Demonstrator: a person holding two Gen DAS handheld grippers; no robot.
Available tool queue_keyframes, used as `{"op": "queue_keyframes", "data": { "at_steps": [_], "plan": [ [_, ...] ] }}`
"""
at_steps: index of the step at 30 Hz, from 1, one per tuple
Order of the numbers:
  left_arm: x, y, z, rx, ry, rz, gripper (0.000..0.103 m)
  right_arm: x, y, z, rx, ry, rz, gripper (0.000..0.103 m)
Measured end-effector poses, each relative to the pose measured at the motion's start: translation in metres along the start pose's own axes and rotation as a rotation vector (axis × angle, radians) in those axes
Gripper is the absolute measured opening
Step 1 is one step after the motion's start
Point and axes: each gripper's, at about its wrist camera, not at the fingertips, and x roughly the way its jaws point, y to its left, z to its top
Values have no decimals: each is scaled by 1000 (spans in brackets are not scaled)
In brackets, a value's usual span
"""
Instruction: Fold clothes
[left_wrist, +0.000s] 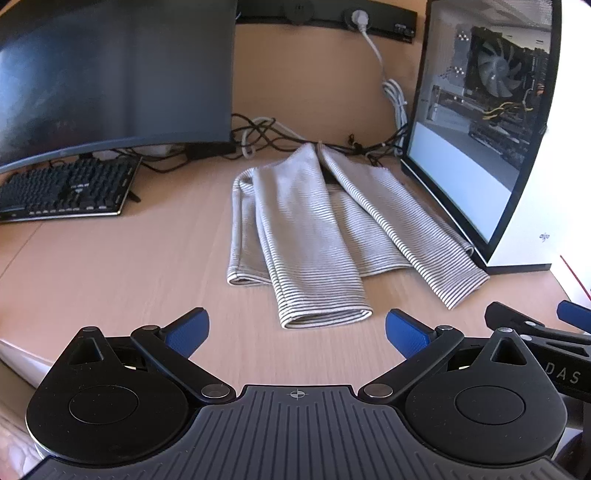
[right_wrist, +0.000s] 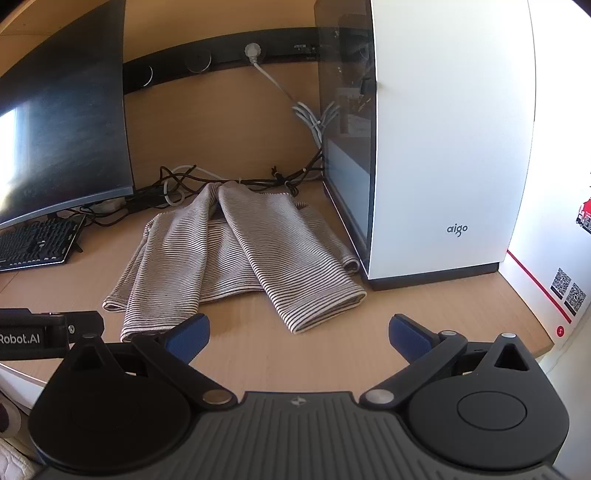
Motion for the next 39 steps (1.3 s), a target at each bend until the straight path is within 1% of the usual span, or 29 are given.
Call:
{"op": "queue_keyframes", "data": {
  "at_steps": [8,12,15,17,19,22,25,28,31,32,34,36,39],
  "plan": [
    [24,14,9,-9,48,-24,103,18,8,7,15,45,2,103],
    [42,26,18,-2,77,-63,103,30,17,10,34,66,-12,103],
    [58,35,26,4,101,-114,103,38,23,16,79,79,-33,103],
    [73,41,37,9,109,-164,103,43,27,20,109,87,-50,103],
    [89,44,49,14,114,-217,103,46,32,25,136,84,-85,103],
    [120,43,70,15,120,-296,103,50,38,33,171,83,-150,103],
    [151,38,80,47,155,-346,103,50,44,39,205,74,-211,103],
    [183,32,91,79,190,-396,103,54,51,45,236,67,-245,103],
    [215,27,102,111,226,-447,103,66,54,56,232,69,-229,103],
    [219,27,103,119,233,-452,103,72,55,61,221,70,-217,103],
    [216,30,101,129,241,-441,103,89,53,75,173,59,-162,103],
    [214,33,98,139,249,-430,103,116,54,90,128,51,-94,103],
    [209,37,95,154,260,-414,103,174,56,111,109,82,34,103]
  ]
}}
